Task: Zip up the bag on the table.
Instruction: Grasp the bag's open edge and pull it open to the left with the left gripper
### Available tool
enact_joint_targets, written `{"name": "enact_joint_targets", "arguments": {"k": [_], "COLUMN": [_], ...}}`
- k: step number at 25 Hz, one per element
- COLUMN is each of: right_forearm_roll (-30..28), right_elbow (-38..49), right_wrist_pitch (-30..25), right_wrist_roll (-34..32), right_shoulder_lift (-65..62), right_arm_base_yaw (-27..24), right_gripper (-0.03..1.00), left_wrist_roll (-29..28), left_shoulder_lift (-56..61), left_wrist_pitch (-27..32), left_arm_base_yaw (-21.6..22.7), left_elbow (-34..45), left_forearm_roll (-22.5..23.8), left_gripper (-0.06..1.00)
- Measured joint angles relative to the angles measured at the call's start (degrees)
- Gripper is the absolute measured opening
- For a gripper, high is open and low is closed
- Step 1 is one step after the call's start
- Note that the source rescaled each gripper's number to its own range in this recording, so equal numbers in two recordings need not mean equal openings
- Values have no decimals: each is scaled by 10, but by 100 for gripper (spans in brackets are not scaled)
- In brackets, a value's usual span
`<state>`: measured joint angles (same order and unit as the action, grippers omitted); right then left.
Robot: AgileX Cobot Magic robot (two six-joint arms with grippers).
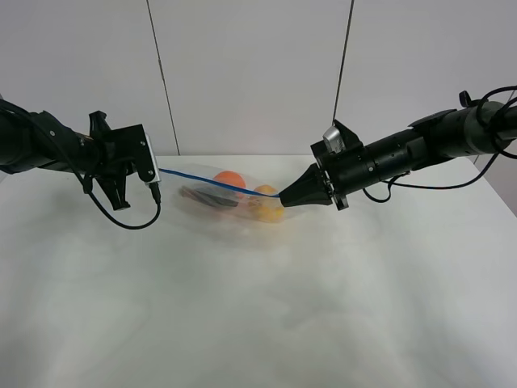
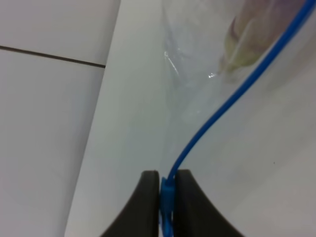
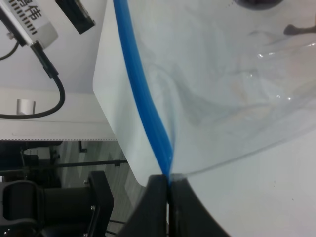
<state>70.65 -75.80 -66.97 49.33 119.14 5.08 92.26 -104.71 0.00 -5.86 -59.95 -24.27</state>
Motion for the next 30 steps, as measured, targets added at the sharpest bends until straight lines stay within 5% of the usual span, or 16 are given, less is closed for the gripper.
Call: {"name": "enact_joint_targets", "arguments": {"k": [24, 27, 30], "right_forearm_roll": [5, -3, -11], "right_elbow": [-2, -2, -2], "right_wrist_pitch": [1, -1, -1], "right_wrist_roll": [0, 0, 0], "right_shoulder_lift": [0, 0, 0], "right_arm_base_yaw": [0, 0, 0], "right_gripper": [0, 0, 0], "left_wrist_roll": [9, -2, -36], "left_shoulder_lift": [0, 0, 0], "left_wrist_pitch": [-11, -17, -29], "left_arm_base_yaw": [24, 27, 34], "left_elbow": [1, 1, 1], "left_forearm_roll": [0, 0, 0], "left_gripper": [0, 11, 44]}}
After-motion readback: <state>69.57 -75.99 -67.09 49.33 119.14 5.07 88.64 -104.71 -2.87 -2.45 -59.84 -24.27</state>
